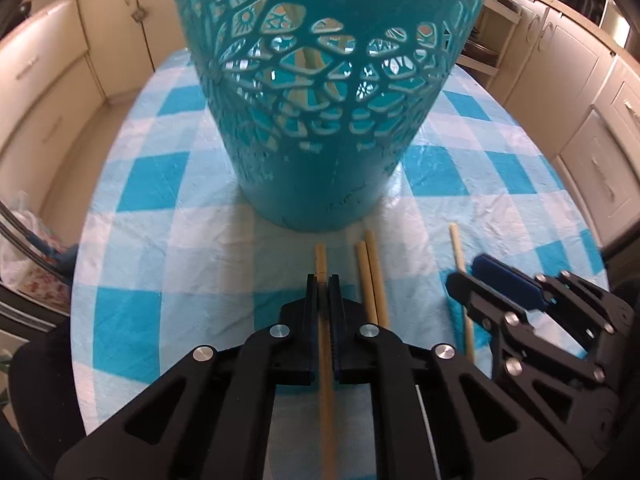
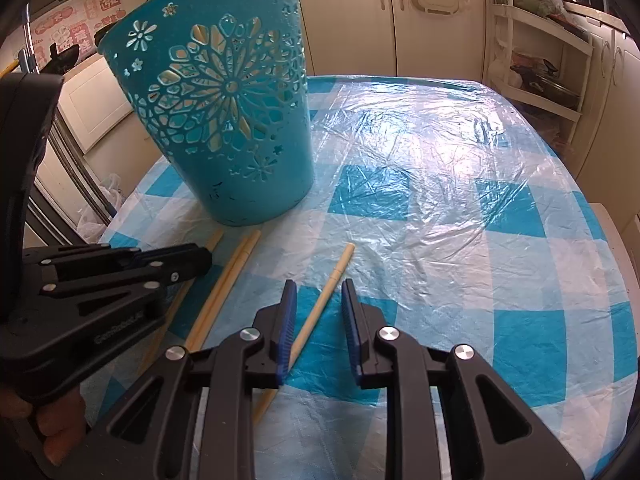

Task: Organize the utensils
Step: 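Lift the chopstick with the left tool and drop it into the basket, then grasp a chopstick from the bundle with the right tool, then lift the chopstick with the right tool and release it into the basket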

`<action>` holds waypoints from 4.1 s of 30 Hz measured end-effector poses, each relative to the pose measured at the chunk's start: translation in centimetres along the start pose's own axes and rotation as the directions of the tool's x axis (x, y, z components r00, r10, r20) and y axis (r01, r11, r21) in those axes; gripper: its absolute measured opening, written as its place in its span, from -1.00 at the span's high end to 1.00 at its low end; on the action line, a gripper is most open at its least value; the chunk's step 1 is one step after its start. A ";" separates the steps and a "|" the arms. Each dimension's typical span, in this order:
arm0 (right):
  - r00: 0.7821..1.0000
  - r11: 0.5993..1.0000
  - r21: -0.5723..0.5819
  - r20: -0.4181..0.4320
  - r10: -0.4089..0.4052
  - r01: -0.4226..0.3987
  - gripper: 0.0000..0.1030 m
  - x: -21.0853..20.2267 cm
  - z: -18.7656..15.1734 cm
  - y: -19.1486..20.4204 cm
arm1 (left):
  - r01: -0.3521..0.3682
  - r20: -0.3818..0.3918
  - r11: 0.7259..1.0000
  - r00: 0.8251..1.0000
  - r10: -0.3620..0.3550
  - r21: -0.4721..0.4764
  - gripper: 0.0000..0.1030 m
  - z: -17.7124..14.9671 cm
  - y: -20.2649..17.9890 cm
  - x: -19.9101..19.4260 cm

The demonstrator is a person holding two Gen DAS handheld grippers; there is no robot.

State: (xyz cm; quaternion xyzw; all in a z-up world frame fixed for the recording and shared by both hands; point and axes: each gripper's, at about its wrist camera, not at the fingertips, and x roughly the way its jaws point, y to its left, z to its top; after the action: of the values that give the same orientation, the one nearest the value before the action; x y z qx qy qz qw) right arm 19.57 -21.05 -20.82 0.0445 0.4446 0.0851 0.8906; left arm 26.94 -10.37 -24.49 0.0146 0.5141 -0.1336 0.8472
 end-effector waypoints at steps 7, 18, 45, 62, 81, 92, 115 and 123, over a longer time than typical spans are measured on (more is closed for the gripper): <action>1.000 1.000 -0.001 0.003 0.000 0.000 0.54 0.0 0.0 0.0 | 0.004 -0.033 0.999 0.999 -0.003 0.035 0.90 -0.2 -0.4 -0.2; 1.000 1.000 0.022 0.004 0.016 -0.016 0.54 0.0 0.0 -0.3 | 0.200 0.149 0.980 0.968 -0.200 0.011 0.90 0.7 1.8 -12.0; 0.999 0.999 0.016 0.020 0.034 -0.034 0.39 0.0 -0.2 -0.1 | 0.036 0.708 0.981 0.697 0.114 -0.193 0.90 15.4 2.1 -15.6; 0.996 0.994 0.064 0.024 0.083 -0.084 0.34 -0.2 -0.2 -1.0 | -0.096 0.642 0.969 0.733 0.225 -0.229 -0.18 6.3 5.6 -15.5; 0.995 0.994 -0.053 -0.003 -0.096 0.096 0.80 -0.3 -0.4 0.1 | -0.197 0.416 0.960 0.870 0.264 -0.197 -0.63 -2.0 9.4 -7.3; 0.996 0.992 -0.098 -0.030 -0.084 0.081 0.82 -0.2 -0.1 -0.1 | -0.199 0.373 0.967 0.895 0.245 -0.159 -0.69 -2.2 8.6 -5.9; 0.996 0.994 -0.111 -0.086 -0.025 0.015 0.89 -0.3 0.5 -0.2 | -0.213 0.325 0.966 0.912 0.250 -0.147 -0.73 -1.9 8.5 -4.7; 0.975 0.971 0.109 0.099 0.200 -0.210 0.90 -5.6 3.1 -3.3 | -0.216 0.313 0.966 0.916 0.252 -0.145 -0.74 -1.8 8.6 -4.5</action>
State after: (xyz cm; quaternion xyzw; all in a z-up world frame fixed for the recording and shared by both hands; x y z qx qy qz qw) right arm 19.13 -25.37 -15.11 0.1469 0.4027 0.1481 0.8913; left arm 25.54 -0.88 -22.39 0.0078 0.3667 -0.0040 0.9303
